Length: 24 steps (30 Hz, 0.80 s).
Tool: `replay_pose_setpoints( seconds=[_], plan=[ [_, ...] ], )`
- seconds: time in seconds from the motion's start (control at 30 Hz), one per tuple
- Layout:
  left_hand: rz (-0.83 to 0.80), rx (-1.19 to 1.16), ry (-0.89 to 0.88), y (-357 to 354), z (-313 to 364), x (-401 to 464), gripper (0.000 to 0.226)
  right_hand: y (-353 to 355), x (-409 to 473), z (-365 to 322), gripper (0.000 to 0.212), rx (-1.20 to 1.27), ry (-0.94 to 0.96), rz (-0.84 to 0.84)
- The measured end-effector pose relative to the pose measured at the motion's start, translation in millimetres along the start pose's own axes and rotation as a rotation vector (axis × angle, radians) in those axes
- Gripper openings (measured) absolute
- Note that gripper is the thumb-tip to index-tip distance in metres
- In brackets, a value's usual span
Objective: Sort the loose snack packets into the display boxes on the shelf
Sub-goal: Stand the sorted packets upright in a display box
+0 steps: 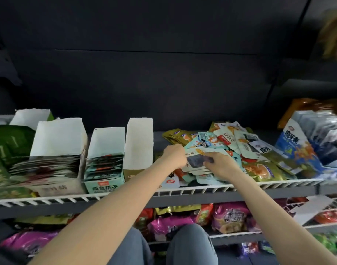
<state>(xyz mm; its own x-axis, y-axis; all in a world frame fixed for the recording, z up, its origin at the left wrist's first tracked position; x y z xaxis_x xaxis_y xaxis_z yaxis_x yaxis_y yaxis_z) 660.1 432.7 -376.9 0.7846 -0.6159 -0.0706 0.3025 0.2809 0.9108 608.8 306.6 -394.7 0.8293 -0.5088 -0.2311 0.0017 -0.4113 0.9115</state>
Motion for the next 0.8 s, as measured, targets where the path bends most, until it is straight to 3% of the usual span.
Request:
replay_pose_setpoints(
  seconds=[0.17,0.33,0.5,0.57,0.7,0.8],
  plan=[
    [0.115,-0.151,0.098,1,-11,7,0.042,1,-3,-3,0.037,0.019,0.052,-0.019],
    [0.355,-0.369,0.032,26,-1,-2,0.028,1,-15,-11,0.068,0.125,0.122,-0.079],
    [0.511,-0.556,-0.181,67,12,-27,0.047,43,-37,-31,0.026,0.331,0.203,0.241],
    [0.57,-0.585,-0.275,85,14,-41,0.048,60,-49,-38,0.025,0.435,0.196,0.321],
    [0.675,-0.483,-0.304,126,-4,-71,0.058,81,-71,-67,0.014,0.66,0.28,0.318],
    [0.76,-0.465,-0.322,155,-23,-99,0.057,88,-92,-98,0.022,0.813,0.376,0.233]
  ],
)
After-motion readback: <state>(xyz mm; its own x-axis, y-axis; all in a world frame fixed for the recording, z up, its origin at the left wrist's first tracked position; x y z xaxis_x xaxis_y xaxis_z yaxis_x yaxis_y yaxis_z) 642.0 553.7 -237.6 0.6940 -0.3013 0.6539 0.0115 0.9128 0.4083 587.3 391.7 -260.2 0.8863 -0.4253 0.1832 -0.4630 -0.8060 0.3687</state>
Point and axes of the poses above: each hand's wrist, its own x-axis towards the middle knuckle, its own y-axis out of the back of the hand, z = x × y, the point moved 10 cm from there along x, towards the middle knuckle, and after that the axes turned 15 degrees about -y, right-handed, at the moved point
